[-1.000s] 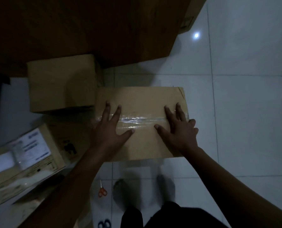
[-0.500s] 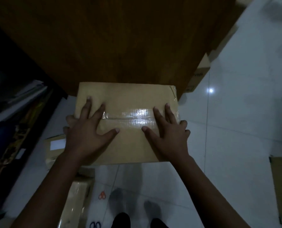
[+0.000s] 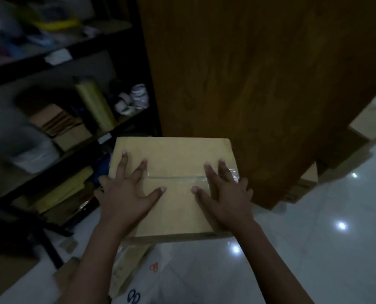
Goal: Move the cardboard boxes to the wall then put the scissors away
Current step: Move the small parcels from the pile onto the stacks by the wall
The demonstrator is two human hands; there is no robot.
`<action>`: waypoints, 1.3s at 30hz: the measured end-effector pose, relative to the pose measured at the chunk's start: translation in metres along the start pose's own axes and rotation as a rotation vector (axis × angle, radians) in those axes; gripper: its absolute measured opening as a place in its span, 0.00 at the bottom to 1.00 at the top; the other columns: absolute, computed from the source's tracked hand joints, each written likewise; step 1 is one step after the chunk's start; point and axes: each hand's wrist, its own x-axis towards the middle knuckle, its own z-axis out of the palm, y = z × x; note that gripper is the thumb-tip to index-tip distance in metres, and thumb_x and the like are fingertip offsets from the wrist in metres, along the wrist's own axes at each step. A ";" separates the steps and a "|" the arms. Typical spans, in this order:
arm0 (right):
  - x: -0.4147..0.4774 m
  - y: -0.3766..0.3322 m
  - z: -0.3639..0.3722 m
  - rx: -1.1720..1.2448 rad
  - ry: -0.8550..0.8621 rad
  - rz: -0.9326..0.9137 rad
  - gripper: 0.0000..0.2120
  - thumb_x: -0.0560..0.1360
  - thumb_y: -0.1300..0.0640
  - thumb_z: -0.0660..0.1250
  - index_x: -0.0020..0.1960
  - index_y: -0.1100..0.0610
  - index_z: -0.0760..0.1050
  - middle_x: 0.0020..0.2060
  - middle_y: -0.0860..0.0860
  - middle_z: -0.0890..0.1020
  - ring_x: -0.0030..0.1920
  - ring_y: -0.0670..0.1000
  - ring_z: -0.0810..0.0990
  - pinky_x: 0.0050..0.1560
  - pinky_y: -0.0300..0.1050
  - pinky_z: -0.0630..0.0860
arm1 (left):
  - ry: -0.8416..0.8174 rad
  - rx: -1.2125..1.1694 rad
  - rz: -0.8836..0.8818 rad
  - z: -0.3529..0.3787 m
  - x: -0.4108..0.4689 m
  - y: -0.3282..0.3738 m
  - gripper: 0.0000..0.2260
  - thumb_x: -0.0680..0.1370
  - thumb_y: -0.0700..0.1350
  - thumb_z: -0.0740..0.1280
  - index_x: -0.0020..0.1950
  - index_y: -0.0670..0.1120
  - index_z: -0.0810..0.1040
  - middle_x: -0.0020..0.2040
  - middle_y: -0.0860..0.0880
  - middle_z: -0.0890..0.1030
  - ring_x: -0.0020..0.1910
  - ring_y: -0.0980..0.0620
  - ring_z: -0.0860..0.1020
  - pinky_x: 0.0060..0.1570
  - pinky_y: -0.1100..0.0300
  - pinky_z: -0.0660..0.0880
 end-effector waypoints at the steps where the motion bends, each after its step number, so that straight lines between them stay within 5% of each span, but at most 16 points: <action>1: -0.002 -0.011 -0.007 -0.012 -0.007 -0.042 0.35 0.74 0.27 0.54 0.77 0.34 0.47 0.79 0.42 0.43 0.71 0.63 0.55 0.68 0.61 0.57 | 0.026 -0.006 -0.022 -0.010 -0.008 -0.005 0.42 0.62 0.78 0.53 0.75 0.69 0.52 0.78 0.61 0.38 0.73 0.37 0.56 0.64 0.37 0.60; 9: -0.023 -0.124 -0.030 -0.109 -0.067 -0.310 0.36 0.72 0.26 0.52 0.77 0.34 0.49 0.79 0.41 0.45 0.71 0.64 0.57 0.66 0.61 0.59 | 0.181 -0.057 -0.246 -0.092 -0.088 -0.068 0.37 0.71 0.73 0.60 0.77 0.64 0.54 0.78 0.59 0.39 0.72 0.36 0.54 0.66 0.39 0.61; 13: -0.058 -0.190 -0.021 -0.128 -0.045 -0.461 0.36 0.72 0.26 0.53 0.77 0.35 0.51 0.79 0.41 0.46 0.68 0.63 0.59 0.63 0.58 0.62 | 0.274 -0.036 -0.352 -0.125 -0.142 -0.122 0.39 0.68 0.76 0.55 0.76 0.66 0.53 0.78 0.59 0.39 0.68 0.36 0.58 0.63 0.40 0.62; 27: -0.259 -0.404 0.076 -0.043 -0.179 -0.873 0.35 0.72 0.26 0.54 0.76 0.34 0.52 0.79 0.41 0.48 0.69 0.61 0.58 0.65 0.59 0.60 | 0.498 -0.019 -0.715 -0.217 -0.400 -0.313 0.37 0.69 0.74 0.60 0.75 0.65 0.56 0.78 0.60 0.39 0.69 0.36 0.58 0.66 0.36 0.60; 39: -0.378 -0.511 0.137 -0.075 -0.292 -1.070 0.36 0.71 0.25 0.52 0.76 0.34 0.51 0.79 0.41 0.47 0.74 0.63 0.54 0.70 0.64 0.56 | 0.622 -0.052 -0.940 -0.245 -0.540 -0.398 0.37 0.69 0.73 0.62 0.76 0.64 0.58 0.79 0.58 0.41 0.71 0.35 0.57 0.65 0.36 0.59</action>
